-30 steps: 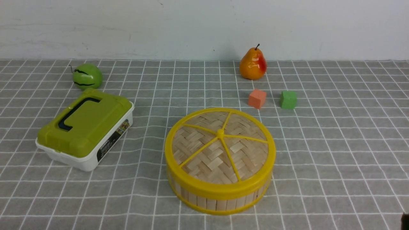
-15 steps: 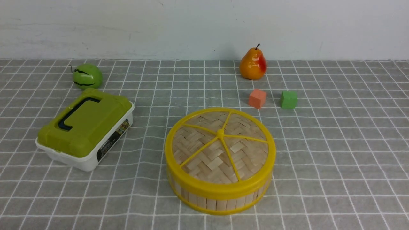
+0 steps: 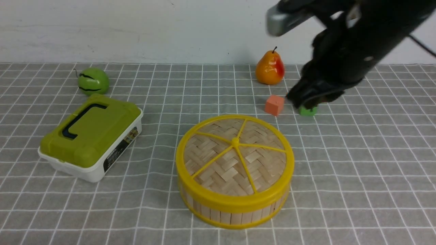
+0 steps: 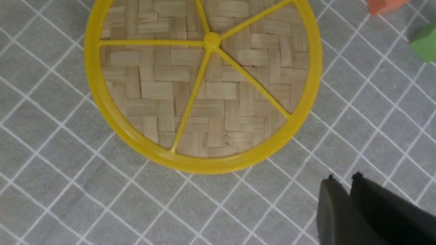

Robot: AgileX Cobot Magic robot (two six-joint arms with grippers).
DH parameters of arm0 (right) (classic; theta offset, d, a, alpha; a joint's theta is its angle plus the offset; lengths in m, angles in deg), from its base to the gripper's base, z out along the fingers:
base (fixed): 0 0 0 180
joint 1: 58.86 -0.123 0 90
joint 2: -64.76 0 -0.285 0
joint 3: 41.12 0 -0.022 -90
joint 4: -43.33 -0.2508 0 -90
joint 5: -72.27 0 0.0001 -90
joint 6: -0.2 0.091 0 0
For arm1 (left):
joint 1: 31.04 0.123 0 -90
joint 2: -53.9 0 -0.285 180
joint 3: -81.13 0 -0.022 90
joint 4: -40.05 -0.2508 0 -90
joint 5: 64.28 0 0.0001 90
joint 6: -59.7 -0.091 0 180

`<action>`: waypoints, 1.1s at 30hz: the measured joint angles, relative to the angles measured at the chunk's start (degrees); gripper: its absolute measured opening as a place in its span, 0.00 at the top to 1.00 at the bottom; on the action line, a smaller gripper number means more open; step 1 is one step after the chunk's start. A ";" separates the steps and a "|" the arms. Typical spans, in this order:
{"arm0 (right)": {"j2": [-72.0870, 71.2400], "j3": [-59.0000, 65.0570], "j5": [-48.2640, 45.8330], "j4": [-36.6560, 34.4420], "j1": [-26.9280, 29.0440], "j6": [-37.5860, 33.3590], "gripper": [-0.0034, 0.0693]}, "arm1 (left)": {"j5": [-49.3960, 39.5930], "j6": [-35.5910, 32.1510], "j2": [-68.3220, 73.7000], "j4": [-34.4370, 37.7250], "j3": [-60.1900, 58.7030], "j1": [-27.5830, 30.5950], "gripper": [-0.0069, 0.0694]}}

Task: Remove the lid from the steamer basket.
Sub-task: Use the right arm to lift the lid of the steamer

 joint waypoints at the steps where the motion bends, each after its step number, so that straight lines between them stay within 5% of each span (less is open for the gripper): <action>1: 4.06 -1.98 0.06 0.25 -1.03 0.29 0.82 | 0.00 0.00 0.00 0.00 0.00 0.00 0.60; 10: 20.79 -13.14 0.34 -4.45 -2.20 0.62 0.35 | 0.00 0.00 0.00 0.00 0.00 0.00 0.60; 14: 24.30 -15.29 0.38 -4.75 -2.20 0.67 0.30 | 0.00 0.00 0.00 0.00 0.00 0.00 0.60; 22: 27.92 -15.90 0.51 -5.32 -2.20 0.67 0.35 | 0.00 0.00 0.00 0.00 0.00 0.00 0.60; 33: 28.41 -16.39 1.44 -5.63 -2.20 0.67 0.69 | 0.00 0.00 0.00 0.00 0.00 0.00 0.60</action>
